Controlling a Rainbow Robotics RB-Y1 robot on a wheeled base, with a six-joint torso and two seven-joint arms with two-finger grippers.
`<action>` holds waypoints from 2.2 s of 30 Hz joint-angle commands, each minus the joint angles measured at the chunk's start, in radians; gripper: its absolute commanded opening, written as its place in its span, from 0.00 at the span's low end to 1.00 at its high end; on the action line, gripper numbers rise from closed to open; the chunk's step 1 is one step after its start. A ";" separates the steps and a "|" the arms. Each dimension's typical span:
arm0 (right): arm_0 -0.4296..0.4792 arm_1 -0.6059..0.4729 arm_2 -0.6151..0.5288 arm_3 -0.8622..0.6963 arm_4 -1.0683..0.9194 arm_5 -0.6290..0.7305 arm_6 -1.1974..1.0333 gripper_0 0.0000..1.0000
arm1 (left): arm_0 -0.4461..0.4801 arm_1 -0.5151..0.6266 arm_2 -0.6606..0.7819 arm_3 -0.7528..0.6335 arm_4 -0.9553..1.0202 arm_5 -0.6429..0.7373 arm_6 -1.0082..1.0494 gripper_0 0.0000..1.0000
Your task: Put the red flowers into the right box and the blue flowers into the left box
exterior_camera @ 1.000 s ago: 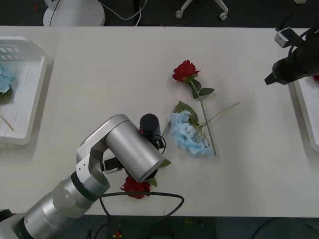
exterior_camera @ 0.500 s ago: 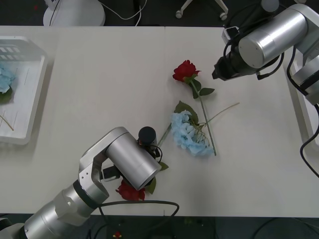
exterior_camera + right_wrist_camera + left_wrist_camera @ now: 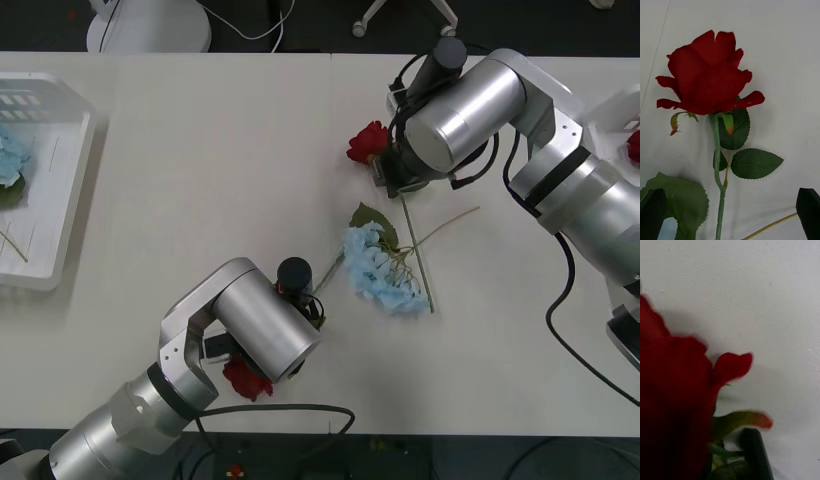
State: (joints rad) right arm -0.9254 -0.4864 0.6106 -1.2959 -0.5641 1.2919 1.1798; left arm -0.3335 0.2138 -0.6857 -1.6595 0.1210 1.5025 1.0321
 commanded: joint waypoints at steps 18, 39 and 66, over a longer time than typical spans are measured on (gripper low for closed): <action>-0.079 0.131 0.002 0.273 0.036 -0.149 -0.020 1.00 | -0.015 0.167 0.327 -0.352 0.195 0.311 -0.284 0.00; -0.082 0.112 0.003 0.291 0.010 -0.157 -0.071 0.00 | -0.018 0.326 0.709 -0.256 0.273 -0.148 -1.790 0.00; -0.250 -0.621 -0.003 0.167 -0.451 0.158 0.034 0.00 | -0.099 0.205 0.506 -0.114 1.149 -0.751 -2.620 0.00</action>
State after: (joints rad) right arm -1.1362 -0.9757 0.6120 -1.1087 -0.9666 1.4420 1.1219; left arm -0.3472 0.4548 -0.0942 -1.7995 1.2681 0.7965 -1.5170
